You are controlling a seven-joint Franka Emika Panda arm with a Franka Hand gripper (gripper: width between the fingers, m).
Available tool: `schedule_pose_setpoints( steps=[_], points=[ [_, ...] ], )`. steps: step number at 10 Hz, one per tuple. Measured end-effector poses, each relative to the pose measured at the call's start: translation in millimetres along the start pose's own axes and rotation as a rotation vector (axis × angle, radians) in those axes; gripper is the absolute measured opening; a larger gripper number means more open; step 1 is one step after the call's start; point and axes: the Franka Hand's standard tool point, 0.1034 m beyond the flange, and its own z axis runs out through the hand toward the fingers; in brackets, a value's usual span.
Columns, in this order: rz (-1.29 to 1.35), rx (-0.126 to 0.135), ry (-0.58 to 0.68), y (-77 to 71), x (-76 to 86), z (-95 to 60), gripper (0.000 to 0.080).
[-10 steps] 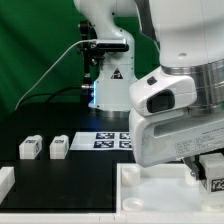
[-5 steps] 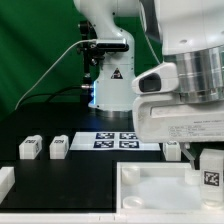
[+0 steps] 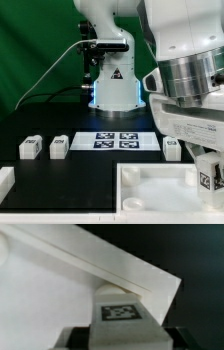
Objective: Assemble one leg
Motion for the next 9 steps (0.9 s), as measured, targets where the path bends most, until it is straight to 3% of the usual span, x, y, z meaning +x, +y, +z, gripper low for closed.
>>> schedule_pose_setpoints(
  steps=[1,3,4,5,6,7,8,9],
  points=[
    [0.252,0.001,0.007,-2.0,-5.4,2.1,0.0298],
    [0.519,0.068,0.020,-6.4,-11.8,4.8,0.0297],
    [0.416,0.055,0.019,-4.9,-12.1,4.4,0.0297],
    [0.422,0.056,0.015,-4.8,-13.0,5.0,0.0359],
    [0.398,0.055,0.015,-4.7,-13.6,5.3,0.0542],
    [0.163,0.037,0.025,-2.2,-11.0,5.5,0.0616],
    [-0.047,0.002,0.021,1.3,-9.4,5.2,0.0616],
    [-0.261,-0.054,0.020,2.4,-10.7,3.9,0.0643]
  ],
)
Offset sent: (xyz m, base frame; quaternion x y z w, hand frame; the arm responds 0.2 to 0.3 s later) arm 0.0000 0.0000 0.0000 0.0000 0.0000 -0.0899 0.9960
